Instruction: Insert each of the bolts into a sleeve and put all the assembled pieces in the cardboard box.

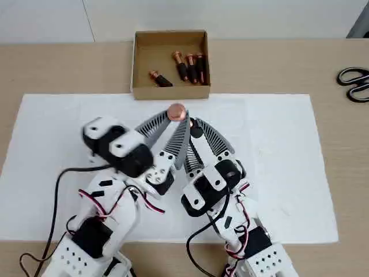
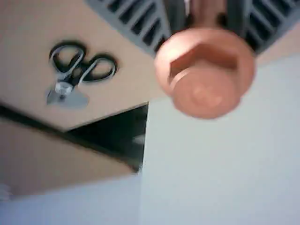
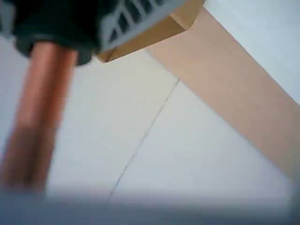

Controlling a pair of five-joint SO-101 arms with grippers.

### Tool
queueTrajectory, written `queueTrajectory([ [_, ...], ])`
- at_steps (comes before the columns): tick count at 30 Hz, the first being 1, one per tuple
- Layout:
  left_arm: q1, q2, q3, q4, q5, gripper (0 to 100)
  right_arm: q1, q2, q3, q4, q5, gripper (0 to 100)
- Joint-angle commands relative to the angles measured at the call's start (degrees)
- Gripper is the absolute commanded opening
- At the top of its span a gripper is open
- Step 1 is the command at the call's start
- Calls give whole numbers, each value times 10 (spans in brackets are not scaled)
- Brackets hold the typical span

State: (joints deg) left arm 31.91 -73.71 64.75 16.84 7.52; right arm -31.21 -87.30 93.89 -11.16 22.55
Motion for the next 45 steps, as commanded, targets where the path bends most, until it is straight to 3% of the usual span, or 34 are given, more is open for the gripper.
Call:
queueTrajectory([
  [1, 0, -6, 0, -1, -11, 6, 7, -10, -29, -15, 5, 4],
  [14, -13, -4, 3, -1, -31, 6, 7, -11, -30, -15, 6, 4],
  [31, -68, -5, 3, 0, -11, 6, 7, -11, -93, -15, 6, 4],
  [45, -69, -2, 0, -2, 30, 6, 6, -67, -117, 0, 6, 4],
])
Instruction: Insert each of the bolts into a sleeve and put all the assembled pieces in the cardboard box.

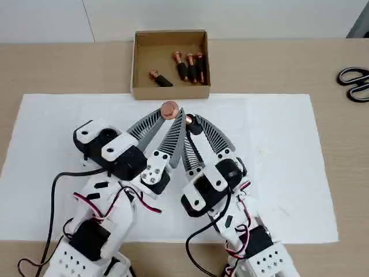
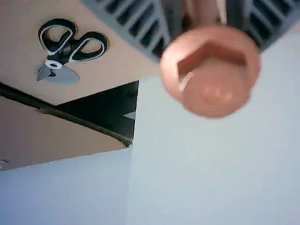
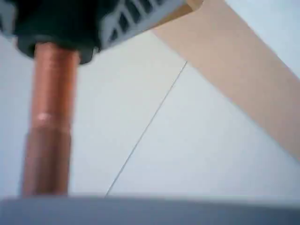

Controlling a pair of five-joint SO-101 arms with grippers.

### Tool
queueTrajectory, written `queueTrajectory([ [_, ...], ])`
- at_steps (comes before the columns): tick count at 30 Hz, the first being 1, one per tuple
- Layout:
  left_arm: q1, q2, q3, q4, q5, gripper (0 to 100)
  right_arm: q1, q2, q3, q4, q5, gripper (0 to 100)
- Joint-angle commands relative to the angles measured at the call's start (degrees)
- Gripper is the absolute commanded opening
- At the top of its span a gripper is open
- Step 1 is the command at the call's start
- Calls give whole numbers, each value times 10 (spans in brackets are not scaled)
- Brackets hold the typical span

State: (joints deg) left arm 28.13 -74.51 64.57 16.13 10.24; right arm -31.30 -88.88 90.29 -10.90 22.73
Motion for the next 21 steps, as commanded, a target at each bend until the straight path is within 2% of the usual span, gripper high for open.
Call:
queueTrajectory([
  [1, -28, 6, 5, 5, 4, 6, 7, -59, -83, 9, 4, 4],
  [12, -26, 7, 6, 12, 46, 6, 7, -145, -83, 90, 4, 4],
  [18, 34, 7, 2, 120, 44, 6, 7, -146, -81, 94, 4, 4],
  [21, 47, 6, 1, 129, 44, 6, 7, -146, -80, 94, 4, 4],
])
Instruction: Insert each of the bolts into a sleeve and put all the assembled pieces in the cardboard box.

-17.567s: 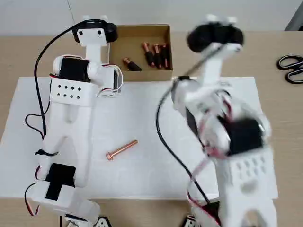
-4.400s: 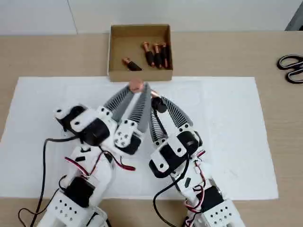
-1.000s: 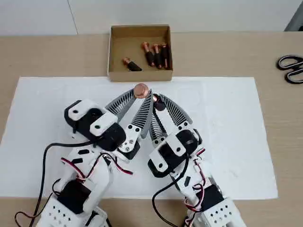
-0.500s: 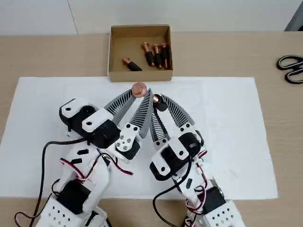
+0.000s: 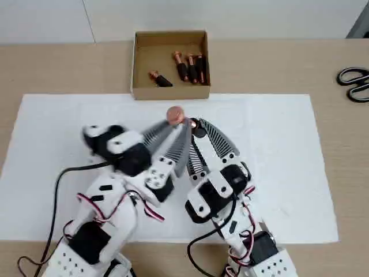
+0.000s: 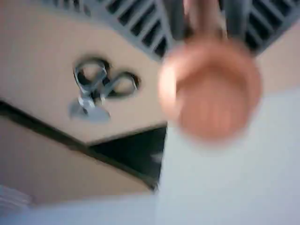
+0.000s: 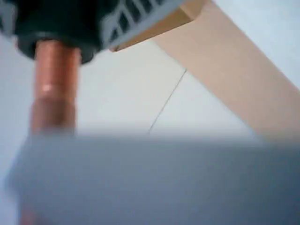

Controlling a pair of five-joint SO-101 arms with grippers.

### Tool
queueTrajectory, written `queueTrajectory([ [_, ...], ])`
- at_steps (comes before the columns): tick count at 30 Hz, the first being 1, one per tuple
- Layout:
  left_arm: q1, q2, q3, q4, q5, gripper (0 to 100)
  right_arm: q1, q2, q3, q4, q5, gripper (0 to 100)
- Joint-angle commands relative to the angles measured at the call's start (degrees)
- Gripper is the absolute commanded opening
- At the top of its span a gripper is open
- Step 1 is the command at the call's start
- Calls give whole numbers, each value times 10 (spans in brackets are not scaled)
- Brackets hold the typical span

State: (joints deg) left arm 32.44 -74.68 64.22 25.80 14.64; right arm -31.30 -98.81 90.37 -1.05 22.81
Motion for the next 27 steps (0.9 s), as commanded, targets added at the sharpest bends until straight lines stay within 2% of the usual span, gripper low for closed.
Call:
queueTrajectory([
  [1, 4, 8, 3, 33, -1, 6, 7, -47, -81, -5, 4, 4],
  [11, -6, 6, -4, 32, -1, 7, 7, -46, -81, -4, 4, 4],
  [13, -40, 4, -15, 25, -2, 8, 7, -46, -80, -4, 4, 4],
  [19, -200, 7, -78, -2, -2, 8, 7, -46, -54, -4, 4, 4],
  [22, -263, 4, -67, 2, -2, 7, 8, -46, -29, -4, 4, 4],
  [27, -316, 4, 1, 18, 0, 6, 51, -46, 24, 11, 2, 4],
])
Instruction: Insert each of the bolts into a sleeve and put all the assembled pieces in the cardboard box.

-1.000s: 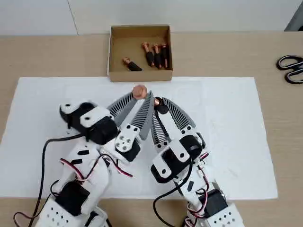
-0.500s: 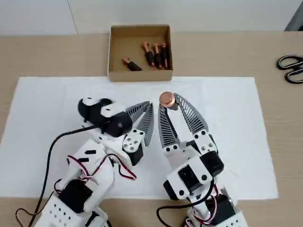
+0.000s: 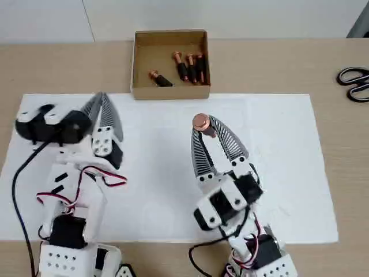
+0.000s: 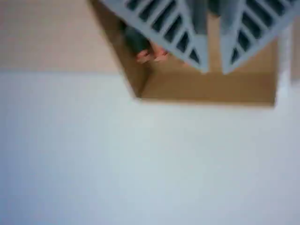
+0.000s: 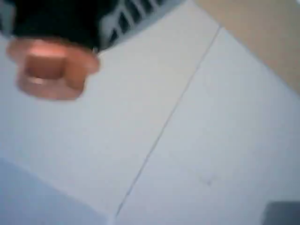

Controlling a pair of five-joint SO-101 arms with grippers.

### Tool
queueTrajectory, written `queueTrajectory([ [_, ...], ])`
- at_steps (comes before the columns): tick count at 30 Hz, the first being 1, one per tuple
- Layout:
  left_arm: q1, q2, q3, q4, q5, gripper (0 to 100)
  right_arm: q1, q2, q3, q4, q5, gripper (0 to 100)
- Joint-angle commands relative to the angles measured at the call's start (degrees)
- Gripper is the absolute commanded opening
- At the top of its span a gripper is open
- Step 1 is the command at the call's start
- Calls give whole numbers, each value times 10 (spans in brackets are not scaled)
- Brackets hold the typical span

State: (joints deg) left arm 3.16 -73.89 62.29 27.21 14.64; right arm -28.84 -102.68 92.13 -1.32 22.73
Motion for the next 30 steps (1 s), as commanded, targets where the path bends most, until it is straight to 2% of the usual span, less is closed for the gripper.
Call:
queueTrajectory([
  [1, -24, -4, 37, 5, 1, 6, 36, -7, 9, 39, 2, 4],
  [6, -8, -4, 88, 1, 2, 6, 51, -7, -76, 242, -1, 4],
  [11, -5, -4, 90, 0, 2, 6, 91, 55, -221, 322, -59, 4],
  [16, -6, -4, 91, 0, 2, 6, 152, 265, -382, 329, -137, 4],
  [19, -5, -4, 91, 0, 2, 6, 165, 417, -482, 331, -146, 4],
  [30, -5, -4, 88, 0, 0, 7, 131, 877, -788, 396, -148, 4],
])
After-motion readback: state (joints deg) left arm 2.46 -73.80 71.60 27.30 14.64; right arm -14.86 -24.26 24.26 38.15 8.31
